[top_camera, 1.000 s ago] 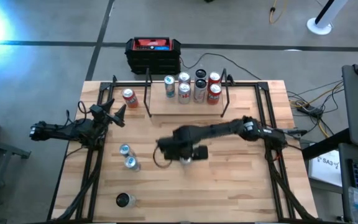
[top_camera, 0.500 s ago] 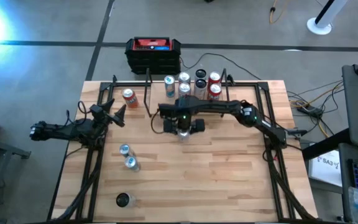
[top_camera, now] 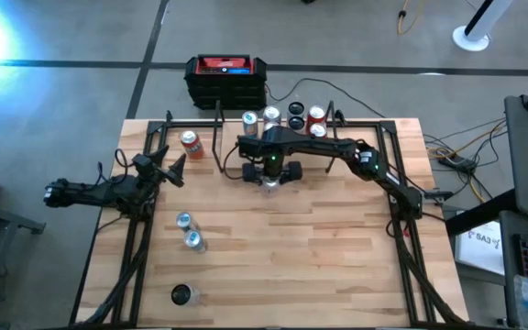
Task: Place canned beverage on shelf
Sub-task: Move the silver soda can to the center of the table, then put the red soda can on the shelf aligned with the silver soda can
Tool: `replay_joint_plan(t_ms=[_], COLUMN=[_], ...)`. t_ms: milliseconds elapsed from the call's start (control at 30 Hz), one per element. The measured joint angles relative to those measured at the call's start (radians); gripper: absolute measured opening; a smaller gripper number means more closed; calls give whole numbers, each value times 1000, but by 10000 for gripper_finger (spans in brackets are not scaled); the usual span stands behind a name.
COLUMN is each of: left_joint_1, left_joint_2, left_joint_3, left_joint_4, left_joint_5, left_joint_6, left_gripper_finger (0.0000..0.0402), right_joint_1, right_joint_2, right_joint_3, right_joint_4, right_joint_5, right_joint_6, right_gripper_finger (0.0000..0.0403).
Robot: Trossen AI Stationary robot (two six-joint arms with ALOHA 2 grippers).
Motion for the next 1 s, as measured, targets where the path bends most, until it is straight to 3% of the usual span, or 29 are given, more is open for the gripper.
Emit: replay_joint_plan(t_ms=[600, 1000], left_joint_1=[0, 0], left_joint_2=[0, 0], left_joint_3=[0, 0], left_joint_4=[0, 0], left_joint_5=[0, 0], left_joint_6=[0, 0], left_gripper_finger=[368, 368], right_joint_1=[14, 158], right_joint_2=[0, -19], right_joint_3=[-7, 23], right_joint_4=[-7, -74], right_joint_5=[-3, 0], right_joint_6=[-51, 224], right_gripper_finger=[369, 380])
